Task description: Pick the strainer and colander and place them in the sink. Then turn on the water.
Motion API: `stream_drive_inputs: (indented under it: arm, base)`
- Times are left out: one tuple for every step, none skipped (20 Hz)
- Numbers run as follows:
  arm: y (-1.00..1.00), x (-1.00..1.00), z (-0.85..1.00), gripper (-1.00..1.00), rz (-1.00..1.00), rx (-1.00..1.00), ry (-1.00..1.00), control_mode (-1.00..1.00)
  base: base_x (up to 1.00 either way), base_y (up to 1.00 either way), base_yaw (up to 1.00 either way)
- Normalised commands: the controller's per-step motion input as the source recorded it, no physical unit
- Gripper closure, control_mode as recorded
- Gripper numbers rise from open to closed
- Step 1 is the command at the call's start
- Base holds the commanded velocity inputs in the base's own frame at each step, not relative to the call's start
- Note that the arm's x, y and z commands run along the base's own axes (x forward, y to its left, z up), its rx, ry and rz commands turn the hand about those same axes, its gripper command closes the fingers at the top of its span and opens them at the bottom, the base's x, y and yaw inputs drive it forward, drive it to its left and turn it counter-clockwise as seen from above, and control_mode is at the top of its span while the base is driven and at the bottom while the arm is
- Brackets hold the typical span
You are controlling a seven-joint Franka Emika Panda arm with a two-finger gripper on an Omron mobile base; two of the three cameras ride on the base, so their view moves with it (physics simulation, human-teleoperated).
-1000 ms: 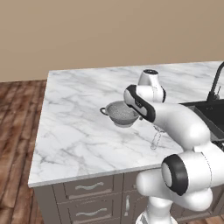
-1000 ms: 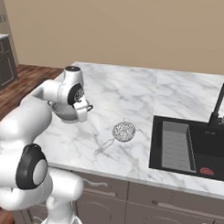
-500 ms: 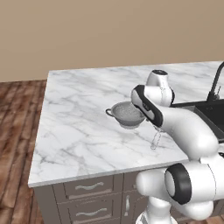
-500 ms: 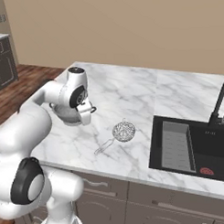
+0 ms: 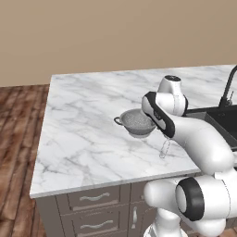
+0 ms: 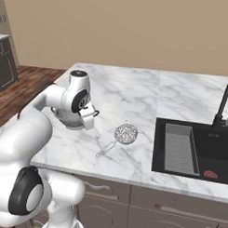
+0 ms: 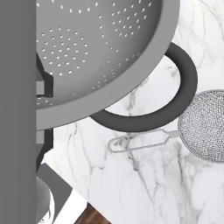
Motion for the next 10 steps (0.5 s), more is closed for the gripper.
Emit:
stream_drive_inputs:
  arm:
    - [-0.09,0.0,0.0,1.0,0.0,0.0,0.0,-1.0]
    - [-0.12,0.0,0.0,1.0,0.0,0.0,0.0,-1.0]
    - [-0.16,0.0,0.0,1.0,0.0,0.0,-0.01,-1.0]
    - [-0.11,0.0,0.0,1.0,0.0,0.0,0.0,-1.0]
    - [-0.07,0.0,0.0,1.0,0.0,0.0,0.0,-1.0]
    - [-0.08,0.0,0.0,1.0,0.0,0.0,0.0,-1.0]
    - [-0.07,0.0,0.0,1.0,0.0,0.0,0.0,-1.0]
    - [-0.07,0.0,0.0,1.0,0.0,0.0,0.0,-1.0]
    - [-0.09,0.0,0.0,1.0,0.0,0.0,0.0,-1.0]
    - [-0.09,0.0,0.0,1.0,0.0,0.0,0.0,-1.0]
  base:
    - [0.0,0.0,0.0]
    - [0.0,0.0,0.0]
    - [0.0,0.0,0.0]
    - [0.0,0.0,0.0]
    - [0.0,0.0,0.0]
    - [0.0,0.0,0.0]
    - [0.0,0.0,0.0]
    - [0.0,0.0,0.0]
    - [0.0,0.0,0.0]
    - [0.0,0.0,0.0]
